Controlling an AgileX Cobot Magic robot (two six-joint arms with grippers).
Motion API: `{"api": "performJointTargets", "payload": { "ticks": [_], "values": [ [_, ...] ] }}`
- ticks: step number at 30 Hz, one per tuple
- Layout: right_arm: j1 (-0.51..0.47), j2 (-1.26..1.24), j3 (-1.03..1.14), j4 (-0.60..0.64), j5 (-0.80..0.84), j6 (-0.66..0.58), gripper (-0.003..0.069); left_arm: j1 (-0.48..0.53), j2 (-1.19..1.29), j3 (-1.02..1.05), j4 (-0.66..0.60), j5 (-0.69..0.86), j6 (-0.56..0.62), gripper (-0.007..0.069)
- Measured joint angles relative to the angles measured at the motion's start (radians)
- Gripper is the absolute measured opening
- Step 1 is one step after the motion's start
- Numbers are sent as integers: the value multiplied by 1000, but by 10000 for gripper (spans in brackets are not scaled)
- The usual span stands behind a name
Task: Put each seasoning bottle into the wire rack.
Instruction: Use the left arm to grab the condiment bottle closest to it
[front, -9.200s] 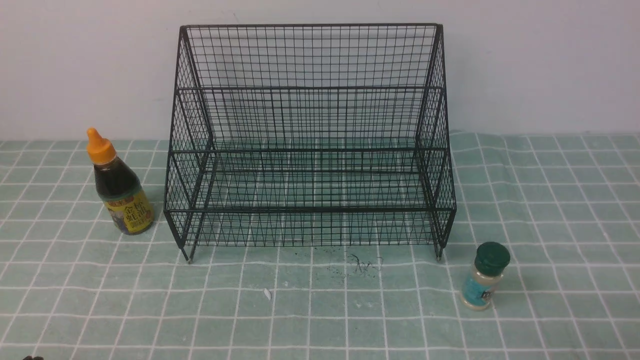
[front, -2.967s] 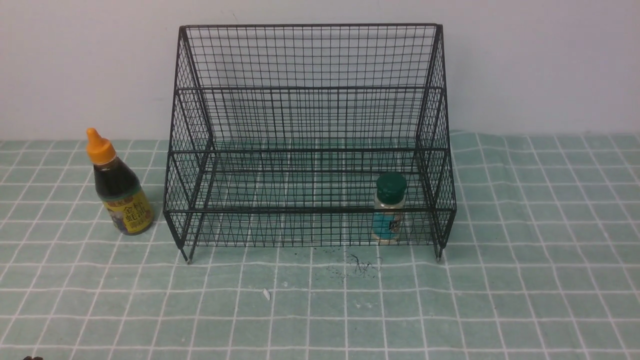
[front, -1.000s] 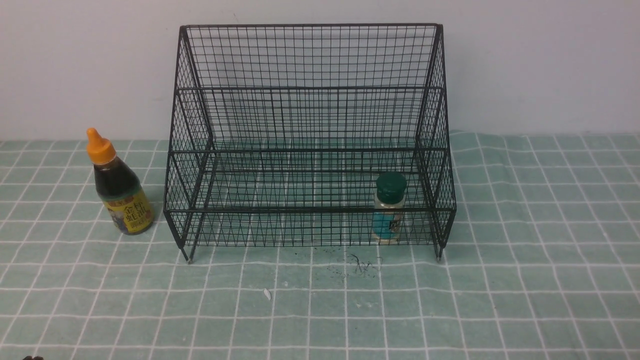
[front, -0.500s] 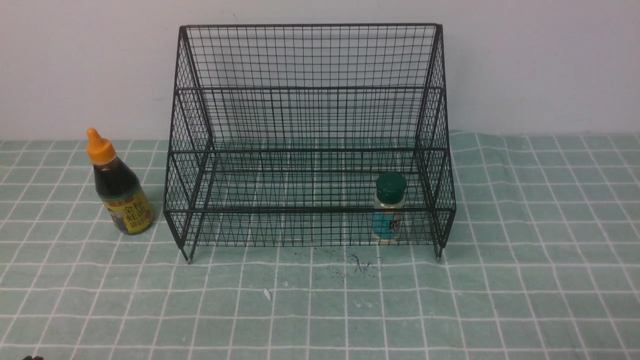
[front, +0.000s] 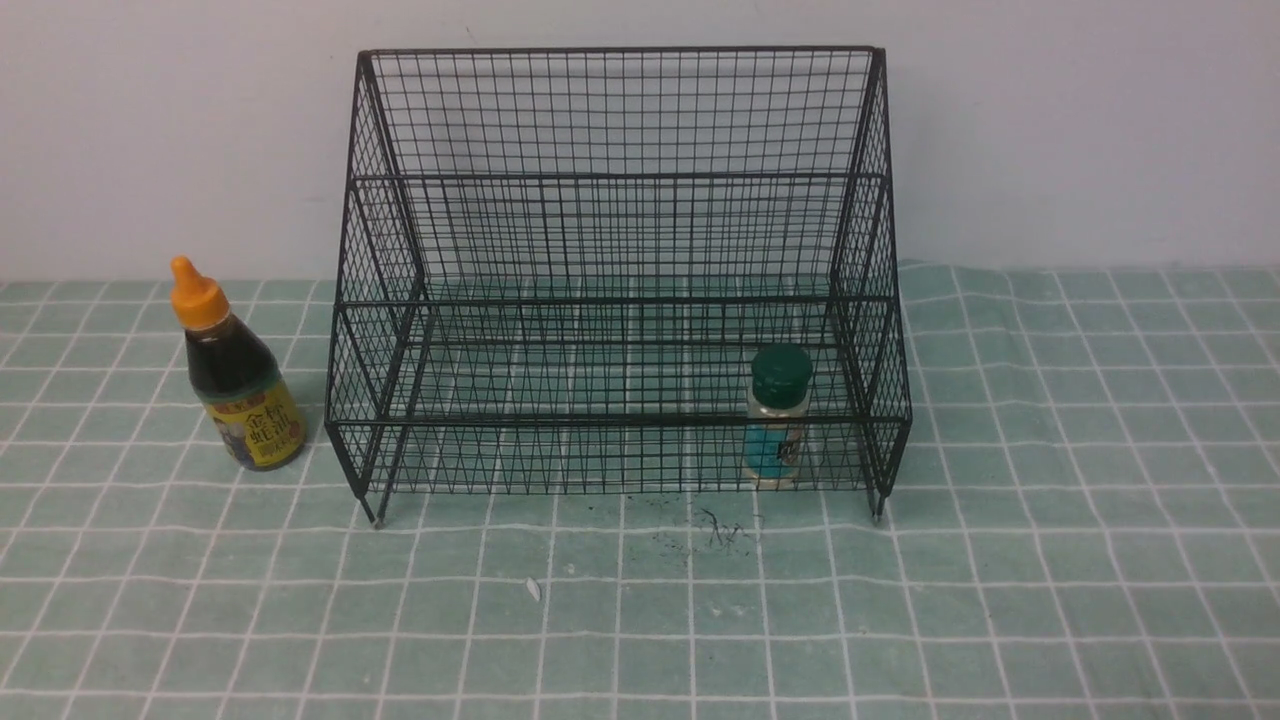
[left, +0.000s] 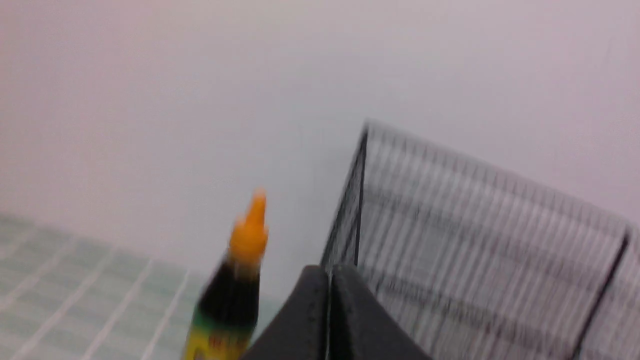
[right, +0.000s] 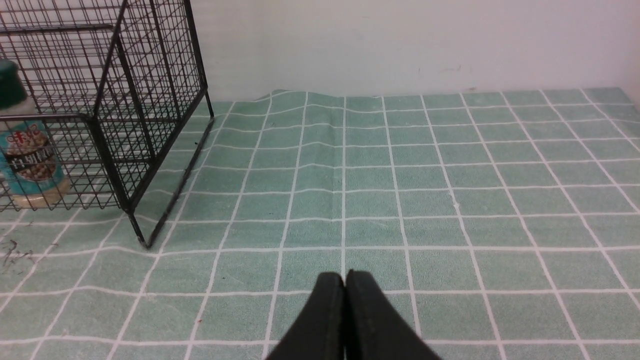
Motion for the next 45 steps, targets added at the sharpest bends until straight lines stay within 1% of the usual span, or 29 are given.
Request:
{"api": "performJointTargets", "payload": {
  "ticks": [2,3,4,6,8,9,10,12,13,14,17,18,21,22,23,24,28,33,37,41,43,45],
  "values": [
    [0,0,0,0,0,0,-13,0,0,-29,-22,-149,-17,-7],
    [0,0,0,0,0,0,-13,0,0,-35,-22,-157,-20,-7],
    [0,0,0,0,0,0,-13,0,4,-105,-8,-193,-22,-7],
    [0,0,0,0,0,0,-13,0,38,-219,41,-159,-17,-7],
    [0,0,0,0,0,0,-13,0,119,-370,122,-31,-14,-7],
    [0,0,0,0,0,0,-13,0,130,-386,130,8,-14,-7],
    [0,0,0,0,0,0,-13,0,216,-496,175,164,-14,-7],
    [0,0,0,0,0,0,-13,0,350,-634,206,390,-14,-7],
    [0,0,0,0,0,0,-13,0,466,-732,215,573,-14,-7],
    [0,0,0,0,0,0,-13,0,518,-771,217,653,-14,-7],
    [0,0,0,0,0,0,-13,0,775,-939,223,1005,-12,-7],
    [0,0,0,0,0,0,-13,0,855,-984,232,1084,-3,-7],
    [0,0,0,0,0,0,-13,0,1056,-1088,271,1206,13,-7],
    [0,0,0,0,0,0,-13,0,1132,-1129,286,1232,14,-7],
    [0,0,0,0,0,0,-13,0,1132,-1129,289,1236,14,-7],
    [0,0,0,0,0,0,-13,0,1229,-1182,313,1255,14,-7],
    [0,0,0,0,0,0,-13,10,1416,-1317,378,1291,-10,-7],
    [0,0,0,0,0,0,-13,54,1566,-1489,410,1328,-32,-7],
    [0,0,0,0,0,0,-13,60,1659,-1565,445,1312,-33,6],
    [0,0,0,0,0,0,-13,60,1724,-1587,480,1259,-33,97],
    [0,0,0,0,0,0,-13,60,1743,-1587,495,1233,-32,190],
    [0,0,0,0,0,0,-13,60,1755,-1587,508,1212,-32,307]
  ]
}}
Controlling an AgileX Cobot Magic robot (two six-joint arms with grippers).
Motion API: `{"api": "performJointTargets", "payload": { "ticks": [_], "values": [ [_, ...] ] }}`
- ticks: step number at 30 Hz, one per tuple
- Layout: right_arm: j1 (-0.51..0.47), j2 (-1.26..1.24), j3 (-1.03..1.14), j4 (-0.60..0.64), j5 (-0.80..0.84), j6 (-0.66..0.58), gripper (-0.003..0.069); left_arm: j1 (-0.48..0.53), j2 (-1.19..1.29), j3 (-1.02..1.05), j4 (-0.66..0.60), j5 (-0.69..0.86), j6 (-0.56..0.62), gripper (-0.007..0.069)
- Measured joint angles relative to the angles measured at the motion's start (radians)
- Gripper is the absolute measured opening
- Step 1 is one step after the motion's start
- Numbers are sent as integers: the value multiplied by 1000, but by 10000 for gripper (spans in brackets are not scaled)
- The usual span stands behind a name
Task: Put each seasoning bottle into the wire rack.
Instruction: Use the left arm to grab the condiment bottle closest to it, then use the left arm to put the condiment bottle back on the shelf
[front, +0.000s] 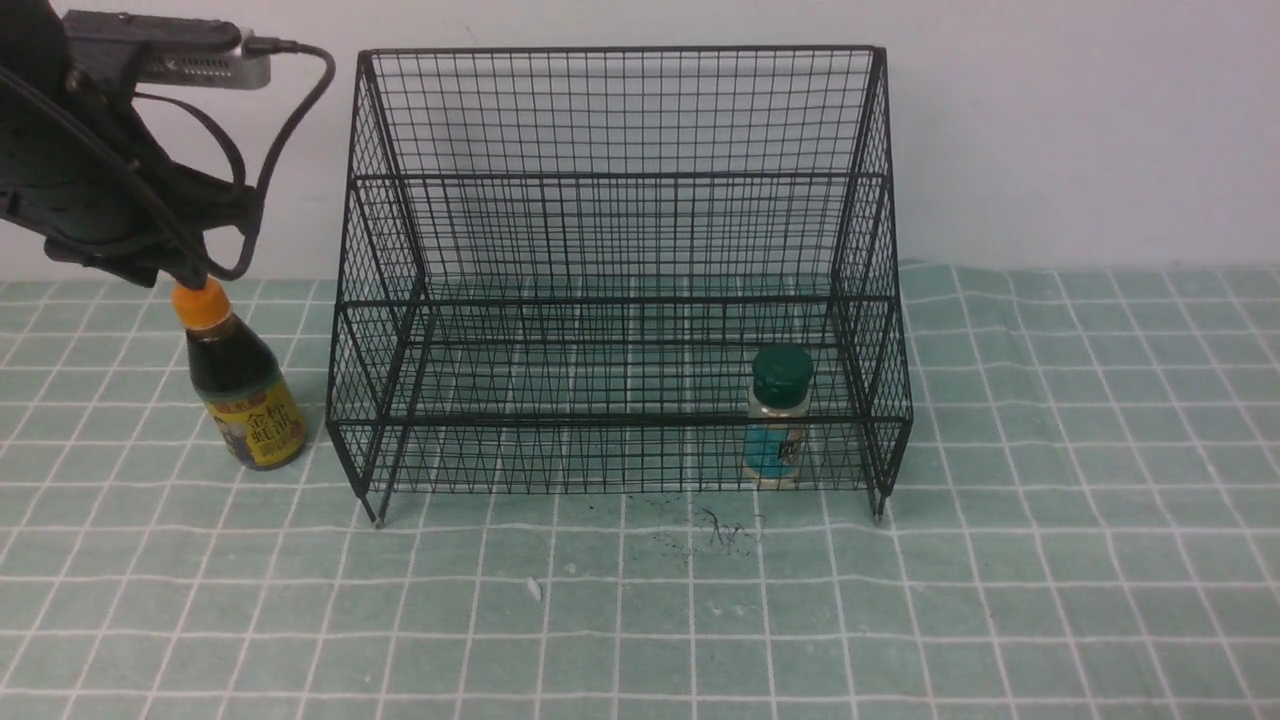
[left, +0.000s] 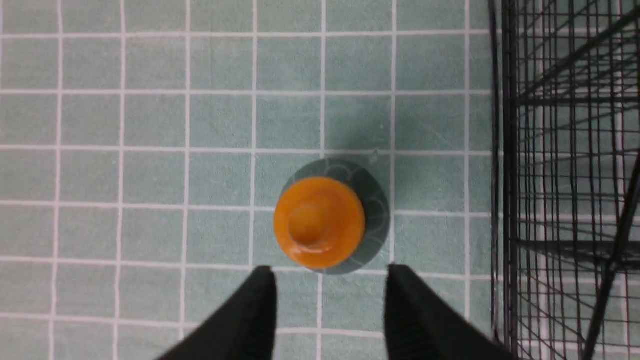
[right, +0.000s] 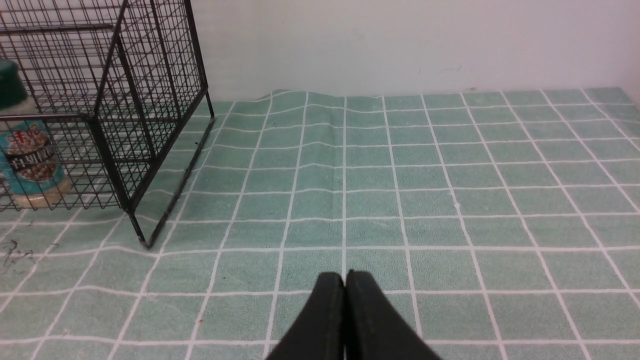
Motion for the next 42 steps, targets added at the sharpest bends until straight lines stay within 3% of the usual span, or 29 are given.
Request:
{"api": "performJointTargets", "payload": {
  "ticks": [5,7,10,13,17,18,26,31,37,42],
  "values": [
    [0,0,0,1,0,0,-13,0,29,-2,20,-56,-16,575],
    [0,0,0,1,0,0,-13,0,54,-2,20,-78,-19,627],
    [0,0,0,1,0,0,-13,0,95,-2,21,-88,-21,645],
    [0,0,0,1,0,0,-13,0,131,-2,21,-94,-22,612],
    [0,0,0,1,0,0,-13,0,150,-2,21,-95,-26,393],
    [0,0,0,1,0,0,-13,0,149,-2,17,-96,-27,282],
    [0,0,0,0,0,0,-13,-2,61,-44,17,51,-28,288],
    [0,0,0,0,0,0,-13,-4,-77,-178,-43,142,-26,288],
    [0,0,0,0,0,0,-13,-84,-149,-308,-141,143,3,288],
    [0,0,0,0,0,0,-13,-194,-104,-351,-176,47,11,288]
  ]
}}
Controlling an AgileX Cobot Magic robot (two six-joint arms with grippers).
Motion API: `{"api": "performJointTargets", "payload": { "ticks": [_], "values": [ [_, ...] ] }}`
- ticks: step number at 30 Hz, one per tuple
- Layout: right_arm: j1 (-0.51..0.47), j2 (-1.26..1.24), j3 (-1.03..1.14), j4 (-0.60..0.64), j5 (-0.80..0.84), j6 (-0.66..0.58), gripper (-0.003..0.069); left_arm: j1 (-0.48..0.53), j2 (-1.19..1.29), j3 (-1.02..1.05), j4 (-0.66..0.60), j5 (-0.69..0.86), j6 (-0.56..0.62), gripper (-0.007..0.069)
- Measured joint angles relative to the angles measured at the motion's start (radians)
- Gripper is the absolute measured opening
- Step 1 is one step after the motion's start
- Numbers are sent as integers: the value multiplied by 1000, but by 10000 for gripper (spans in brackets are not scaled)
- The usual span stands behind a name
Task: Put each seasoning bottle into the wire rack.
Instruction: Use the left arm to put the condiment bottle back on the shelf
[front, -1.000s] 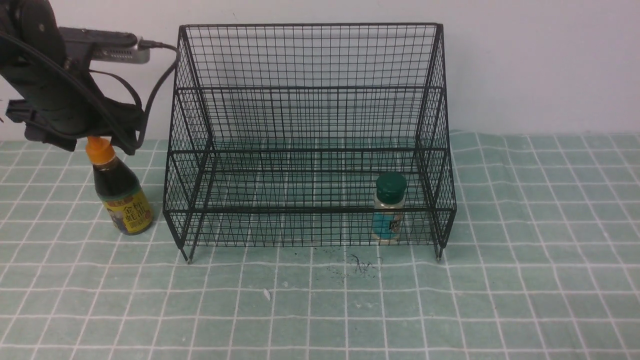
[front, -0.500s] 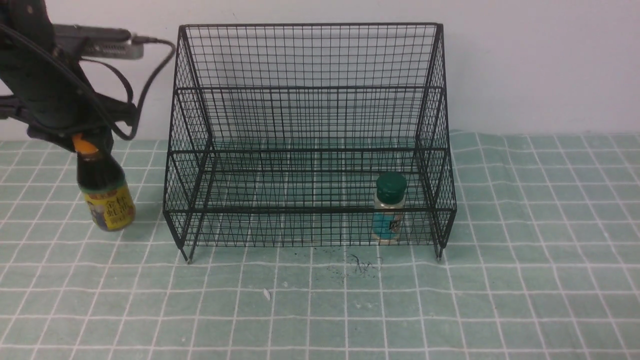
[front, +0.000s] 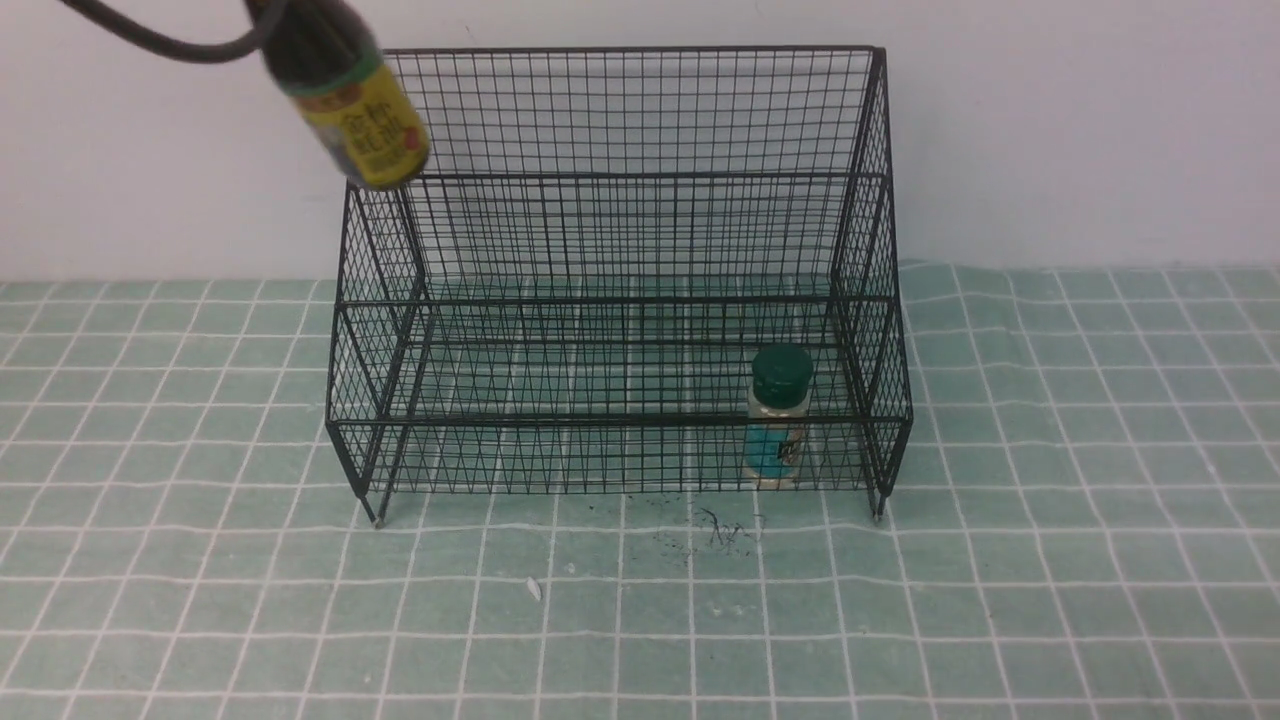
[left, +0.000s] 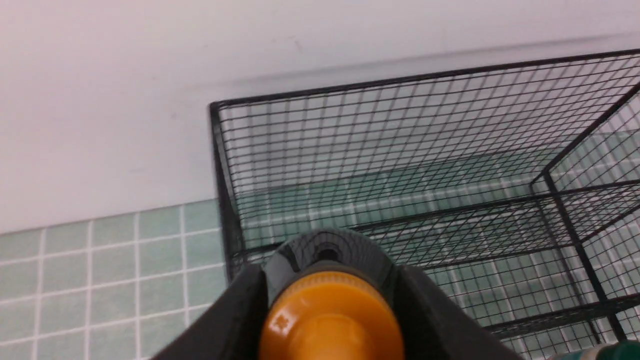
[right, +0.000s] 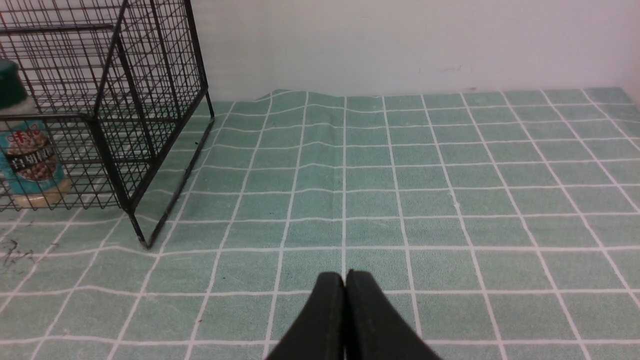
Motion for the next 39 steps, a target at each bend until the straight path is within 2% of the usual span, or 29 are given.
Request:
{"api": "performJointTargets", "payload": {
  "ticks": [25,27,30,34,37,39],
  "values": [
    [0,0,0,0,0,0,-13,-25,366,2,75,16,19,290],
    [0,0,0,0,0,0,-13,-25,366,0,75,17,19,303],
    [0,0,0,0,0,0,-13,-25,365,-2,89,45,19,410],
    [0,0,0,0,0,0,-13,-25,340,-27,96,115,19,496],
    [0,0,0,0,0,0,-13,-25,287,-81,96,172,18,496],
    [0,0,0,0,0,0,-13,-25,239,-126,96,202,18,468]
  ]
}}
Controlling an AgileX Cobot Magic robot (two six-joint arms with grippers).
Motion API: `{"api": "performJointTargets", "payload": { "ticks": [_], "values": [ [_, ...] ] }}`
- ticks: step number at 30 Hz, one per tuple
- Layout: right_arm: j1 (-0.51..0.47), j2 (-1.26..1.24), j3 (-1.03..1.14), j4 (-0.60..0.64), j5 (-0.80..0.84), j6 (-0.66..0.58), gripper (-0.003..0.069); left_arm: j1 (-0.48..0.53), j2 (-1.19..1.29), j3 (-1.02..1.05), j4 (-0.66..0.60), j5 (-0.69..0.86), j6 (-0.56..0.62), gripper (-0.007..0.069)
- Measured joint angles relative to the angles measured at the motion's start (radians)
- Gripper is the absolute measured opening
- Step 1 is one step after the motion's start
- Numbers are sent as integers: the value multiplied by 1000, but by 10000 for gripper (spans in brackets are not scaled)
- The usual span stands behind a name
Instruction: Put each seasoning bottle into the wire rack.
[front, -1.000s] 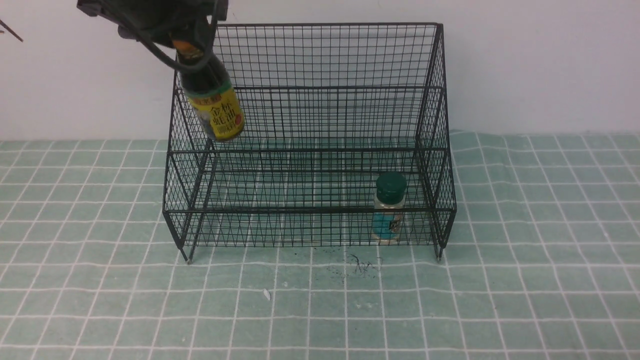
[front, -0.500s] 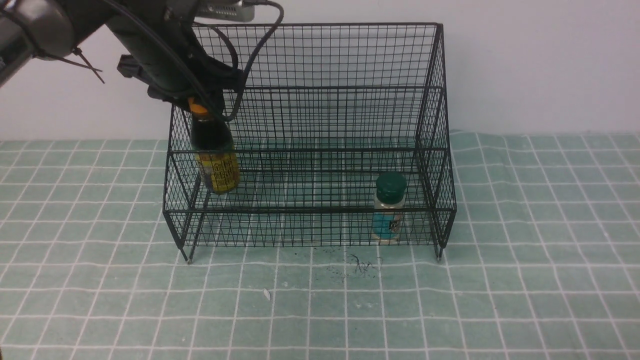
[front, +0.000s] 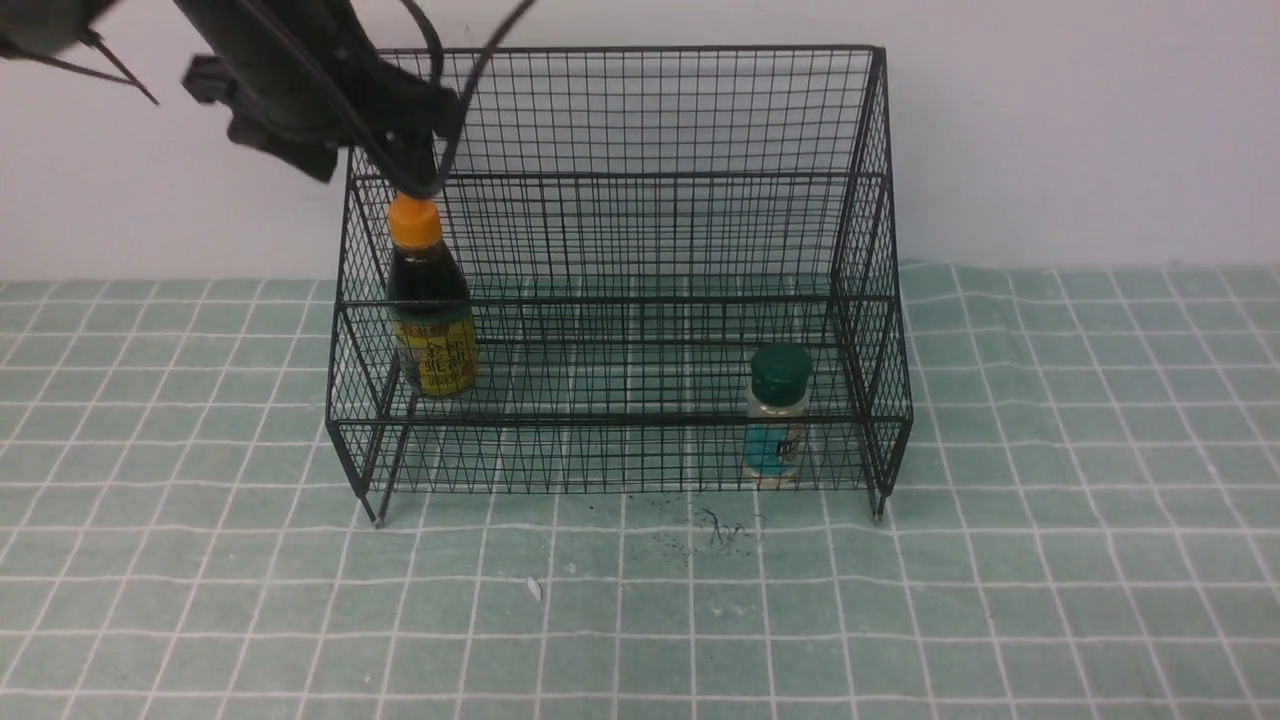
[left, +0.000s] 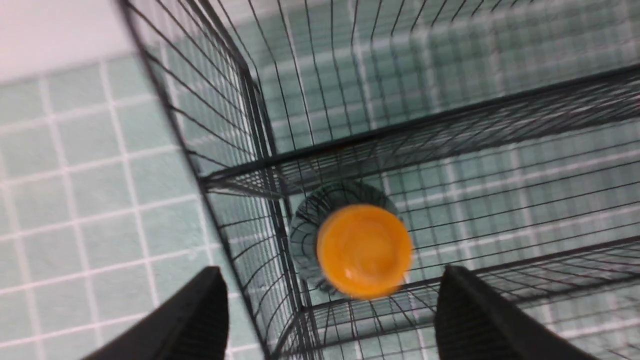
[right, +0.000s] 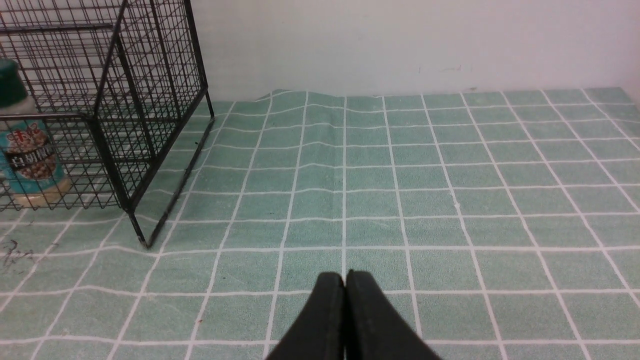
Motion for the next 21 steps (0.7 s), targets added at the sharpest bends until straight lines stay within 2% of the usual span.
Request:
{"api": "performJointTargets", "payload": {
  "ticks": [4,8,11,14,15,17,21],
  "values": [
    [0,0,0,0,0,0,-13,0,-144,-62,0,14,-1,303],
    [0,0,0,0,0,0,-13,0,-348,-35,0,24,-16,59],
    [0,0,0,0,0,0,-13,0,-515,62,-12,26,-19,5],
    [0,0,0,0,0,0,-13,0,-680,222,-11,15,-19,-6],
    [0,0,0,0,0,0,-13,0,-786,349,-12,-33,-21,-6],
    [0,0,0,0,0,0,-13,0,-854,434,-13,-78,-22,-6],
    [0,0,0,0,0,0,-13,0,-1151,807,-14,-331,-27,-6]
  ]
}}
